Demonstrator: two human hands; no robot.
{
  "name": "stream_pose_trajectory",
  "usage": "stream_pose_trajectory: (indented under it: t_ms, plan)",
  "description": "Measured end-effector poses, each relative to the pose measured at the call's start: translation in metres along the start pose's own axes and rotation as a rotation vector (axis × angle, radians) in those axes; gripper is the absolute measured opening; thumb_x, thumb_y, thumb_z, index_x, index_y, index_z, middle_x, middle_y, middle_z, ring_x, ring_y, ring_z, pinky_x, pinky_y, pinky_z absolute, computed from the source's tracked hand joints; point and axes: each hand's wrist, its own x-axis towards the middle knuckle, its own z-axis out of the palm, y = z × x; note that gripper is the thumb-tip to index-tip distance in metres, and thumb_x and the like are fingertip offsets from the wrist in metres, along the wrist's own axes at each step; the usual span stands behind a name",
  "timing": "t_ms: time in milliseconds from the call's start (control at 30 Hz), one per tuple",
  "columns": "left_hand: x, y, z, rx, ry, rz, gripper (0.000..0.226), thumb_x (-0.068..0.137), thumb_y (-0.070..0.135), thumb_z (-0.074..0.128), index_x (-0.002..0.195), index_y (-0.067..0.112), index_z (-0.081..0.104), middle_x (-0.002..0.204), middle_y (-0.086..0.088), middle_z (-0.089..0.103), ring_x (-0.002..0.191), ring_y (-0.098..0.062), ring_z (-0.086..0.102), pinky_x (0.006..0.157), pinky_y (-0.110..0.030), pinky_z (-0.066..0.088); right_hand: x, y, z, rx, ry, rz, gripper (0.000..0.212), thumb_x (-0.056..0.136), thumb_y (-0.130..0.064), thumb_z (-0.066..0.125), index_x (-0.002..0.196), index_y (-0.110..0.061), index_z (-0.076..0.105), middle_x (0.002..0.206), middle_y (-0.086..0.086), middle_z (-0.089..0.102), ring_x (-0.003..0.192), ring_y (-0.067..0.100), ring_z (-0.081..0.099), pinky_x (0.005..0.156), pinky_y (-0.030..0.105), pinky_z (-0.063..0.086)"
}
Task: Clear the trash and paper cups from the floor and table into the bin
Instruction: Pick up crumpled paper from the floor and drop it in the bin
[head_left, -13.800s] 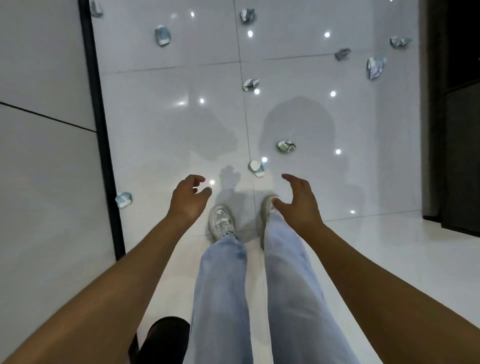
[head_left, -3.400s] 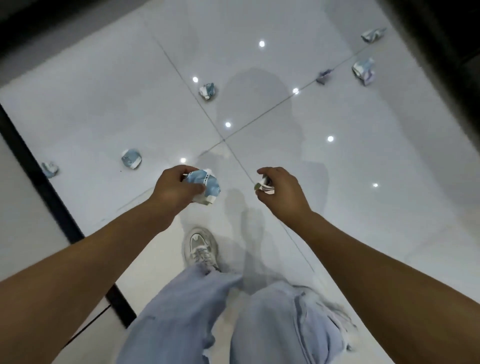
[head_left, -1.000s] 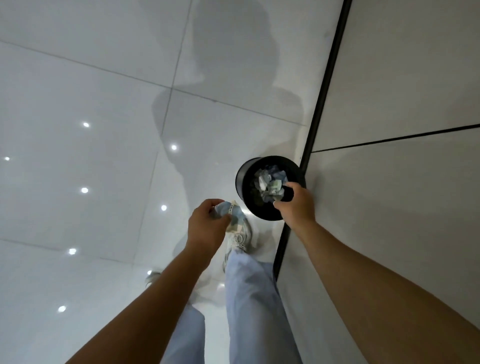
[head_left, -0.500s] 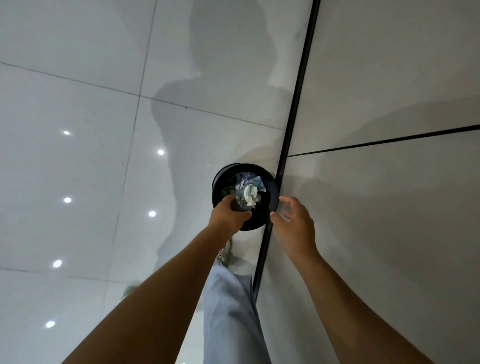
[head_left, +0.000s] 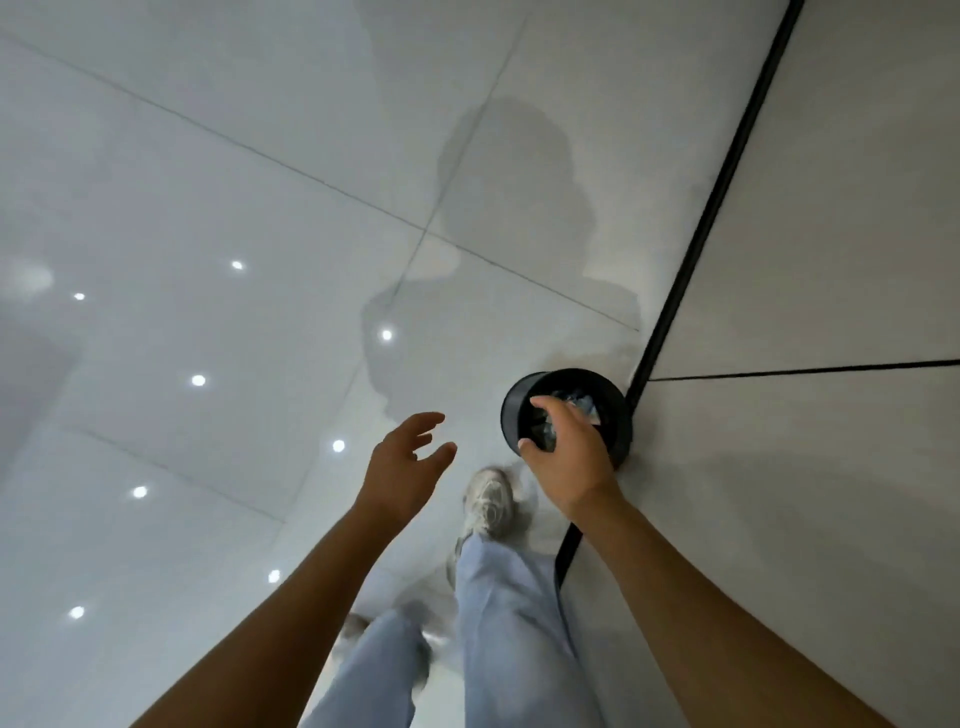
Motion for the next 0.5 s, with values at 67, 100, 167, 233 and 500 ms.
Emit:
stream_pose_trajectory:
  t_ms: [67,100,167,233,500]
  plan:
    - [-0.022,-0.019,-0.035,-0.075,0.063,-0.011,0.036,0.088,0.019,0.065,0.123,0.022,0.057,0.126,0.007,0.058,0.116,-0.013,0.055,0.09,-0.025,0.044,-0.012,-0.033,0.025,-0.07,-0.075,-0.077,0.049,0.09,-0.02,0.061,0.136,-0.021,0.046,0.14,0.002,0.046,0.126,0.018,0.045,0.096,0.023,0.036]
    - [-0.034,-0.031,-0.052,-0.112,0.098,-0.015,0.036,0.088,0.02,0.065,0.123,0.022,0.057,0.126,0.007,0.058,0.115,-0.012,0.055,0.089,-0.024,0.044,-0.019,-0.049,0.041,-0.107,-0.112,-0.123,0.05,0.09,-0.021,0.061,0.137,-0.021,0.045,0.14,0.002,0.046,0.126,0.019,0.044,0.095,0.023,0.035]
    - [-0.059,-0.061,-0.086,-0.181,0.179,-0.032,0.037,0.088,0.02,0.065,0.123,0.022,0.057,0.126,0.008,0.057,0.115,-0.011,0.055,0.087,-0.022,0.042,-0.039,-0.081,0.078,-0.192,-0.196,-0.206,0.05,0.091,-0.023,0.059,0.138,-0.025,0.042,0.141,0.001,0.044,0.125,0.019,0.043,0.092,0.022,0.035]
    - [-0.088,-0.098,-0.122,-0.256,0.272,-0.064,0.037,0.088,0.02,0.064,0.124,0.021,0.057,0.126,0.008,0.057,0.114,-0.01,0.055,0.085,-0.02,0.041,-0.064,-0.112,0.119,-0.278,-0.279,-0.285,0.05,0.092,-0.026,0.058,0.138,-0.028,0.04,0.141,-0.001,0.042,0.126,0.019,0.043,0.094,0.025,0.039]
    - [-0.237,-0.291,-0.236,-0.539,0.57,-0.235,0.036,0.088,0.017,0.064,0.123,0.017,0.056,0.125,0.005,0.057,0.11,-0.012,0.054,0.085,-0.021,0.04,-0.202,-0.214,0.303,-0.553,-0.52,-0.572,0.051,0.092,-0.027,0.057,0.14,-0.027,0.039,0.14,-0.001,0.043,0.122,0.02,0.044,0.099,0.031,0.041]
